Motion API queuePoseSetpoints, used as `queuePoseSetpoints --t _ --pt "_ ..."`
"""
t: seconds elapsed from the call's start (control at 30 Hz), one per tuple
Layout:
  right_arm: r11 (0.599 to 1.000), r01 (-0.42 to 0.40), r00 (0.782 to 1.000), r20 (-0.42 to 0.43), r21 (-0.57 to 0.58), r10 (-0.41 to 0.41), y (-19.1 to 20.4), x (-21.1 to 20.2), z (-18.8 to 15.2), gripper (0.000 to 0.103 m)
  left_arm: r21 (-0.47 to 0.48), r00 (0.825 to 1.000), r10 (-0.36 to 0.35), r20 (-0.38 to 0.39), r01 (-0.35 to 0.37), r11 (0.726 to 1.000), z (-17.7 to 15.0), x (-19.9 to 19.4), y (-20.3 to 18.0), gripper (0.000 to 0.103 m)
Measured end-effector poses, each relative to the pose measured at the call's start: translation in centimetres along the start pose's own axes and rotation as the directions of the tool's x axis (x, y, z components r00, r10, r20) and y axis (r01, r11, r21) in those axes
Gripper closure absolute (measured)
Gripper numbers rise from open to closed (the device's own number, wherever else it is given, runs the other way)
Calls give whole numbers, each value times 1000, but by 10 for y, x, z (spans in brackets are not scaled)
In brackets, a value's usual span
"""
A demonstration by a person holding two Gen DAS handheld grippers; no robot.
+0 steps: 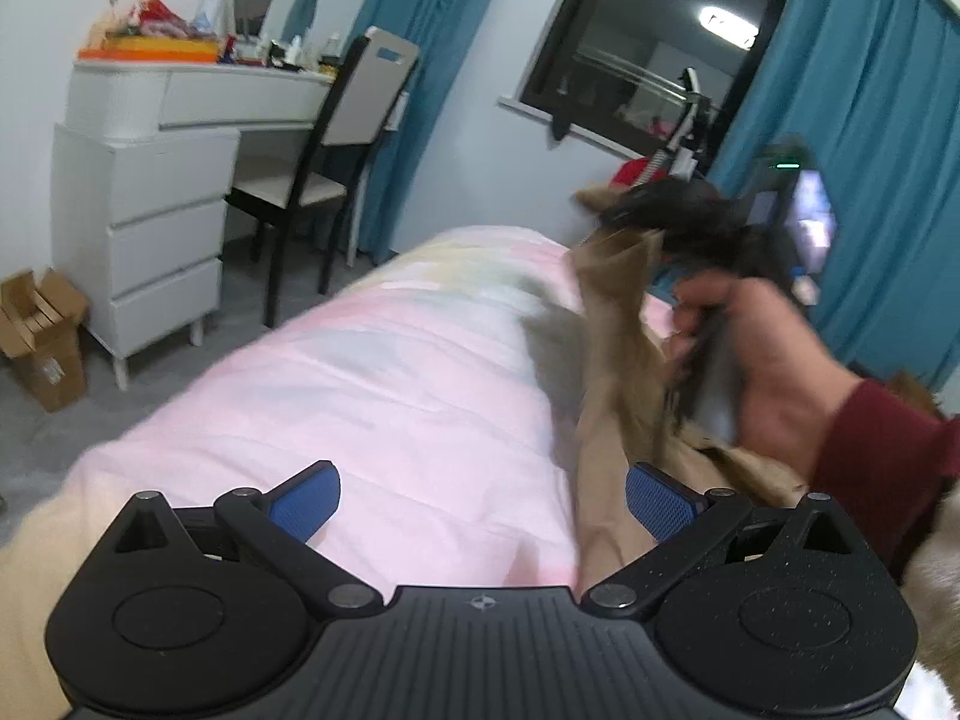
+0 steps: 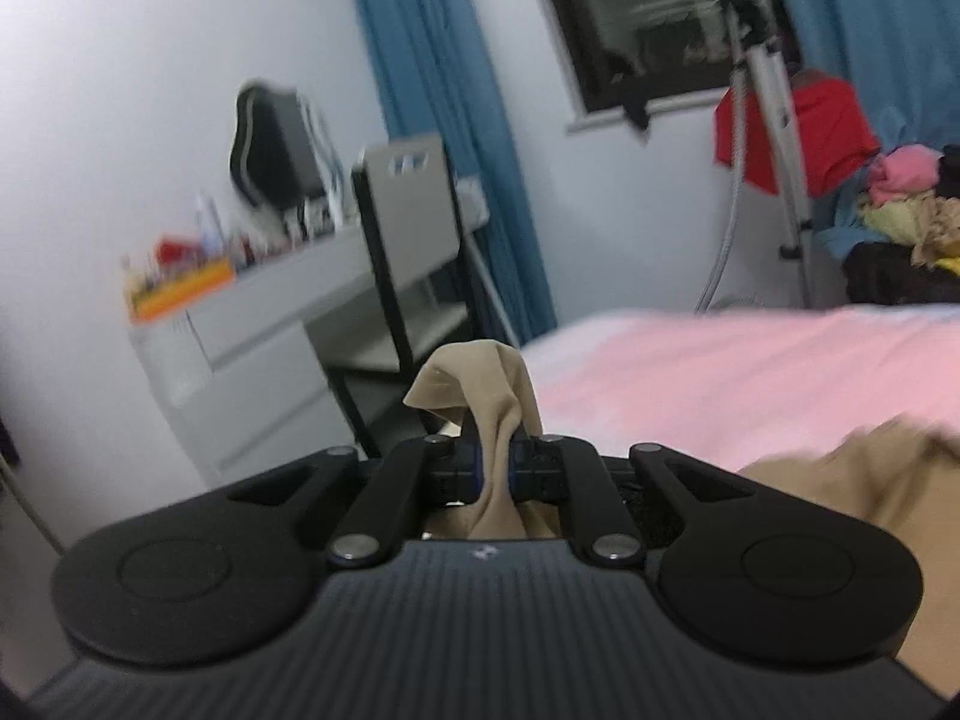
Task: Fold clothes
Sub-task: 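Grasp the shirt hem with the right gripper and fold it toward the collar, then release the hem with the right gripper and lift it away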
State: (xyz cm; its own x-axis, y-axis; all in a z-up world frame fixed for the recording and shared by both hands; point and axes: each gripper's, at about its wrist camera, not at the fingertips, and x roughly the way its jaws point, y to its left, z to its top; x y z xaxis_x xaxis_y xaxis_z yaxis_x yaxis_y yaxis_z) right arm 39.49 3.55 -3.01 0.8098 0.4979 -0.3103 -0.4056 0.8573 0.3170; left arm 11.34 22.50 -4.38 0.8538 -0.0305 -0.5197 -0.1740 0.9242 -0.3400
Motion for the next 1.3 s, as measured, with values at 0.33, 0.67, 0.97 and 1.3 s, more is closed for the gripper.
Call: queuePoseSetpoints --t 0.33,0.67,0.97,1.3 --pt "937 230 971 4 264 -239 -144 -76 -6 94 32 997 -81 10 81 996 -6 -13 -27 1" --pt "860 341 931 -13 380 -364 -219 -139 -17 36 142 996 -67 -56 75 987 -23 12 -55 1" --pt "908 307 946 14 285 -324 -185 -178 -37 23 175 996 -61 -65 72 982 -31 6 -70 1" --pt "893 428 896 -197 138 -398 -158 -144 -51 89 177 998 -43 -52 52 983 -34 -5 -72 1"
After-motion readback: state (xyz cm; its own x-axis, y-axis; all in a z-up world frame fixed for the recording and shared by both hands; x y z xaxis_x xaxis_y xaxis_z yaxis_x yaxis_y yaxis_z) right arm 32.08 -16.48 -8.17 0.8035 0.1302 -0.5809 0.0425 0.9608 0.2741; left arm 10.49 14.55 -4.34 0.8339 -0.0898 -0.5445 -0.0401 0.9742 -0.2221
